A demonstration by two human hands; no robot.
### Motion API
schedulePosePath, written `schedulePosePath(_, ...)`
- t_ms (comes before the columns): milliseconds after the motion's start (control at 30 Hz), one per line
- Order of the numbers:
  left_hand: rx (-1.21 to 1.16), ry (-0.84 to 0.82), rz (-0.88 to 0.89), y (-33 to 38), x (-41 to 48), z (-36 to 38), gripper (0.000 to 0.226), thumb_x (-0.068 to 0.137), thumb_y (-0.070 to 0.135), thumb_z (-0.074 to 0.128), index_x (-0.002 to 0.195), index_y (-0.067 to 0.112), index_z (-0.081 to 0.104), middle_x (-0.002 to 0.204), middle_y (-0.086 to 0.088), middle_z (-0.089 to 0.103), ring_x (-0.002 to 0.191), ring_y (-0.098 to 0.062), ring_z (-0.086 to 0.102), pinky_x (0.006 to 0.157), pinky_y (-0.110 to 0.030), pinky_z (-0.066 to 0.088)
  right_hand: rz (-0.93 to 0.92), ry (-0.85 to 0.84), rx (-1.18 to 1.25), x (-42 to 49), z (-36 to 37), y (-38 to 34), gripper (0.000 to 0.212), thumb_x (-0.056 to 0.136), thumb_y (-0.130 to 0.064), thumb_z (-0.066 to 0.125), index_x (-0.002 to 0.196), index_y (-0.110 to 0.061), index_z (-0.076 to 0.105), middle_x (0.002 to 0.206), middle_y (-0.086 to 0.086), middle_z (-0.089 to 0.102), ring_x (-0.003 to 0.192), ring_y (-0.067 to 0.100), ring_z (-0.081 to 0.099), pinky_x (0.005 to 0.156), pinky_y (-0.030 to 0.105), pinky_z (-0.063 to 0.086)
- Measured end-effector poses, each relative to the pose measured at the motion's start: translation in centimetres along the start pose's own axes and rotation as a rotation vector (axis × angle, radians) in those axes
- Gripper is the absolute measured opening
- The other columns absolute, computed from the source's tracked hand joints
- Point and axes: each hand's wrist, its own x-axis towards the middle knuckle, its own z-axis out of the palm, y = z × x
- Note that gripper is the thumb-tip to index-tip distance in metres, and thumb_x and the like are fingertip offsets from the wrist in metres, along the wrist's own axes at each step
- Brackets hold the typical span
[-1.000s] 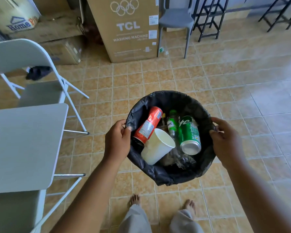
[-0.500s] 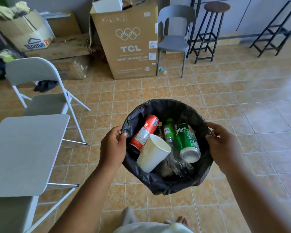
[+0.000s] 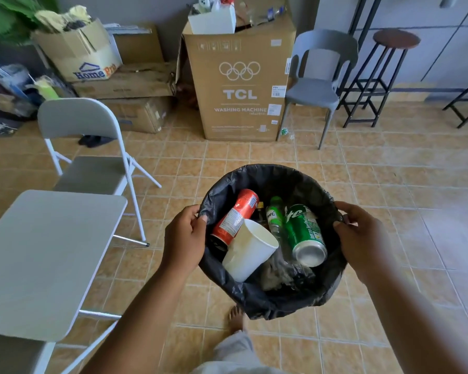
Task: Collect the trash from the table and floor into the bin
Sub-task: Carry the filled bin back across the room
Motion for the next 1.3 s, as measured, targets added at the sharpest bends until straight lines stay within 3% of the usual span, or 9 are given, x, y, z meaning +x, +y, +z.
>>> schedulePosePath(167,-0.028,0.023,0.017,-0.2,7.6,-1.9,0.028,0.094,0.025,0.054,0.121,0.018,0.061,0.094,0.005,0.065,0.086,-0.012,0.059,0.07,-0.022,0.039,-0.038,-0.003,0.012,4.6,3.8,-4.5,0.054,0.082,-0.01,0.057,0.099,-0.062,0.059,0.082,-0.03,0.065,0.077,-0.002,0.065,0.062,0.028,0.052)
schedulePosePath(233,-0.037,0.026,0.028,-0.4,10.2,-2.4,0.028,0.095,0.025,0.054,0.121,0.017,0.06,0.092,0.006,0.063,0.085,-0.01,0.059,0.069,-0.021,0.038,-0.038,0.006,0.021,6.5,5.6,-6.3,0.058,0.082,-0.01,0.058,0.093,-0.067,0.057,0.082,-0.035,0.063,0.078,0.0,0.066,0.065,0.029,0.052)
schedulePosePath(333,-0.035,0.063,0.007,-1.2,13.7,-3.2,0.028,0.095,0.024,0.054,0.121,0.017,0.06,0.091,0.009,0.062,0.08,0.003,0.056,0.064,-0.005,0.036,-0.047,-0.008,0.008,9.5,8.5,-8.6,0.057,0.082,-0.01,0.059,0.095,-0.065,0.058,0.087,-0.023,0.064,0.087,0.014,0.067,0.076,0.041,0.056)
schedulePosePath(400,-0.042,0.08,0.001,-1.4,16.0,-3.8,0.026,0.095,0.023,0.053,0.12,0.017,0.061,0.093,0.006,0.064,0.082,0.001,0.058,0.063,-0.003,0.036,-0.073,-0.032,0.008,11.6,10.1,-10.2,0.056,0.082,-0.01,0.058,0.097,-0.064,0.058,0.091,-0.02,0.064,0.087,0.017,0.067,0.078,0.044,0.057)
schedulePosePath(533,-0.042,0.096,-0.036,-2.1,20.9,-4.2,0.025,0.095,0.022,0.054,0.117,0.015,0.062,0.095,-0.001,0.067,0.088,-0.018,0.061,0.069,-0.023,0.039,-0.102,-0.077,-0.014,16.3,13.4,-12.7,0.053,0.08,-0.013,0.057,0.099,-0.062,0.059,0.086,-0.021,0.065,0.083,0.016,0.067,0.073,0.044,0.058)
schedulePosePath(733,-0.032,0.138,-0.112,-3.1,29.1,-3.7,0.023,0.095,0.021,0.052,0.116,0.018,0.062,0.095,0.003,0.065,0.086,-0.012,0.058,0.064,-0.006,0.035,-0.135,-0.16,0.019,24.7,19.4,-15.2,0.054,0.08,-0.007,0.057,0.093,-0.059,0.062,0.085,-0.019,0.063,0.086,0.02,0.064,0.077,0.041,0.056)
schedulePosePath(867,-0.02,0.187,-0.189,-3.2,35.3,-3.1,0.028,0.095,0.025,0.052,0.121,0.019,0.061,0.097,0.005,0.062,0.09,-0.014,0.057,0.076,-0.026,0.04,-0.195,-0.209,0.0,31.1,23.2,-17.7,0.048,0.08,-0.01,0.058,0.105,-0.051,0.062,0.087,-0.023,0.062,0.085,0.017,0.064,0.065,0.025,0.044)
schedulePosePath(1200,0.022,0.346,-0.303,-3.8,48.2,-3.4,0.032,0.096,0.024,0.052,0.126,0.016,0.059,0.116,-0.006,0.066,0.095,-0.013,0.055,0.081,-0.027,0.04,-0.282,-0.377,-0.032,45.2,32.7,-26.5,0.048,0.081,-0.009,0.056,0.105,-0.05,0.062,0.086,-0.025,0.064,0.082,0.016,0.064,0.067,0.024,0.044)
schedulePosePath(1300,0.026,0.376,-0.309,-4.8,52.0,-4.1,0.032,0.096,0.024,0.051,0.127,0.014,0.058,0.121,-0.007,0.065,0.104,-0.017,0.057,0.085,-0.027,0.041,-0.281,-0.393,-0.037,48.0,36.0,-29.1,0.052,0.08,-0.009,0.056,0.096,-0.058,0.06,0.081,-0.028,0.064,0.081,0.01,0.064,0.067,0.025,0.045)
